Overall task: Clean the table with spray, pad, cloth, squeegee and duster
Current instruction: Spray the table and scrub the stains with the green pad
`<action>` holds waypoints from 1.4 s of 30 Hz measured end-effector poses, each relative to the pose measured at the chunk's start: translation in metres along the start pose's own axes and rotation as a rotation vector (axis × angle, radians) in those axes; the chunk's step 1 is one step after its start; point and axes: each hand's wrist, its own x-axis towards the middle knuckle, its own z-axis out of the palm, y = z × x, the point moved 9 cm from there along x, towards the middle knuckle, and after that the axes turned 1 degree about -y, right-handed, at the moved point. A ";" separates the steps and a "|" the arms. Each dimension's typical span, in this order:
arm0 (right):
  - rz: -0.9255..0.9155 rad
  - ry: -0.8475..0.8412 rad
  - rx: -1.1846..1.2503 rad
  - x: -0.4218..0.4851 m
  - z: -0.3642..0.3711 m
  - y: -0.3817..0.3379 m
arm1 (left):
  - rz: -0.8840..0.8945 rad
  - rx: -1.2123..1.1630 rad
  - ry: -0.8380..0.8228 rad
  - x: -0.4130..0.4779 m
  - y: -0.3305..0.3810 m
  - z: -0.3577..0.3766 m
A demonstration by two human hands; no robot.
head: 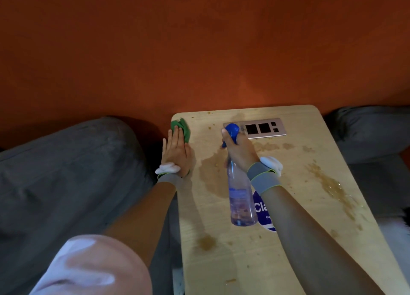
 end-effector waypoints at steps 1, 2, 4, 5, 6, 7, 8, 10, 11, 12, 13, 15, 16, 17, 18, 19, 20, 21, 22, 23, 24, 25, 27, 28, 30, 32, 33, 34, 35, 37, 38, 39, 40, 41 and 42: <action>0.006 -0.010 0.003 0.000 0.001 0.002 | 0.000 0.003 0.002 0.001 0.000 0.000; 0.012 -0.022 0.010 0.000 0.002 0.003 | 0.001 0.007 0.005 0.001 0.000 0.000; 0.034 -0.049 0.022 -0.001 0.004 0.005 | 0.006 0.014 0.008 0.000 0.001 0.000; 0.043 -0.059 0.027 -0.001 0.004 0.005 | 0.007 0.012 0.006 0.000 0.001 0.000; 0.051 -0.066 0.037 -0.001 0.005 0.006 | 0.009 0.007 0.006 0.001 0.001 0.000; 0.061 -0.071 0.052 -0.001 0.006 0.006 | 0.014 0.005 0.008 0.001 0.001 0.000; 0.070 -0.072 0.067 -0.001 0.007 0.007 | 0.018 0.003 0.012 0.001 0.001 -0.001; 0.084 -0.068 0.082 0.000 0.008 0.009 | 0.021 -0.005 0.016 0.001 0.001 -0.001; 0.089 -0.067 0.086 0.000 0.009 0.010 | 0.021 -0.007 0.016 0.001 0.001 0.000; 0.093 -0.070 0.086 0.001 0.011 0.011 | 0.021 -0.009 0.015 0.002 0.001 0.000; 0.099 -0.075 0.080 0.000 0.012 0.012 | 0.022 -0.010 0.016 0.001 0.001 0.000; 0.110 -0.092 0.071 -0.001 0.016 0.014 | 0.031 -0.009 0.014 0.002 0.001 0.000; 0.114 -0.099 0.065 -0.001 0.018 0.015 | 0.033 -0.010 0.011 0.002 0.001 0.001; 0.112 -0.100 0.064 -0.002 0.019 0.015 | 0.036 -0.008 0.008 0.002 0.001 0.001; 0.112 -0.096 0.067 -0.002 0.019 0.014 | 0.038 0.001 0.011 0.002 0.001 0.001; 0.110 -0.088 0.075 -0.003 0.018 0.012 | 0.042 0.021 0.012 0.003 0.002 0.000; 0.108 -0.084 0.082 -0.002 0.018 0.011 | 0.048 0.051 0.008 0.004 0.003 0.000; 0.106 -0.084 0.092 -0.004 0.018 0.010 | 0.054 0.088 -0.002 0.003 0.004 0.000; 0.103 -0.090 0.089 -0.004 0.018 0.009 | 0.062 0.122 -0.014 0.006 0.005 0.002; 0.099 -0.091 0.086 -0.005 0.017 0.010 | 0.070 0.149 -0.032 0.010 0.006 0.003; 0.091 -0.087 0.087 -0.009 0.016 0.012 | 0.075 0.171 -0.049 0.013 0.006 0.004; 0.077 -0.066 0.097 -0.011 0.013 0.015 | 0.090 0.185 -0.060 0.021 0.010 0.004; 0.064 -0.013 0.130 -0.015 0.006 0.027 | 0.132 0.213 -0.084 0.037 0.018 0.005; 0.074 0.001 0.143 -0.017 0.002 0.034 | 0.162 0.221 -0.104 0.046 0.024 0.007; 0.100 -0.004 0.180 -0.023 0.001 0.045 | 0.205 0.236 -0.119 0.055 0.029 0.008; 0.115 0.025 0.189 -0.025 -0.006 0.053 | 0.237 0.250 -0.119 0.058 0.032 0.010; 0.115 0.045 0.183 -0.026 -0.009 0.056 | 0.253 0.254 -0.118 0.057 0.032 0.010; 0.113 0.063 0.181 -0.026 -0.012 0.058 | 0.272 0.253 -0.124 0.056 0.033 0.010; 0.111 0.078 0.186 -0.028 -0.014 0.060 | 0.304 0.247 -0.131 0.055 0.036 0.010; 0.102 0.095 0.194 -0.032 -0.014 0.061 | 0.396 0.253 -0.154 0.057 0.044 0.011; 0.102 0.101 0.202 -0.035 -0.014 0.063 | 0.450 0.254 -0.168 0.060 0.050 0.012; 0.105 0.104 0.218 -0.038 -0.014 0.067 | 0.499 0.252 -0.186 0.064 0.057 0.015; 0.108 0.097 0.241 -0.040 -0.013 0.071 | 0.532 0.248 -0.203 0.068 0.061 0.018; 0.110 0.089 0.262 -0.042 -0.013 0.074 | 0.556 0.244 -0.217 0.072 0.066 0.022; 0.110 0.091 0.282 -0.044 -0.015 0.078 | 0.584 0.240 -0.237 0.074 0.072 0.026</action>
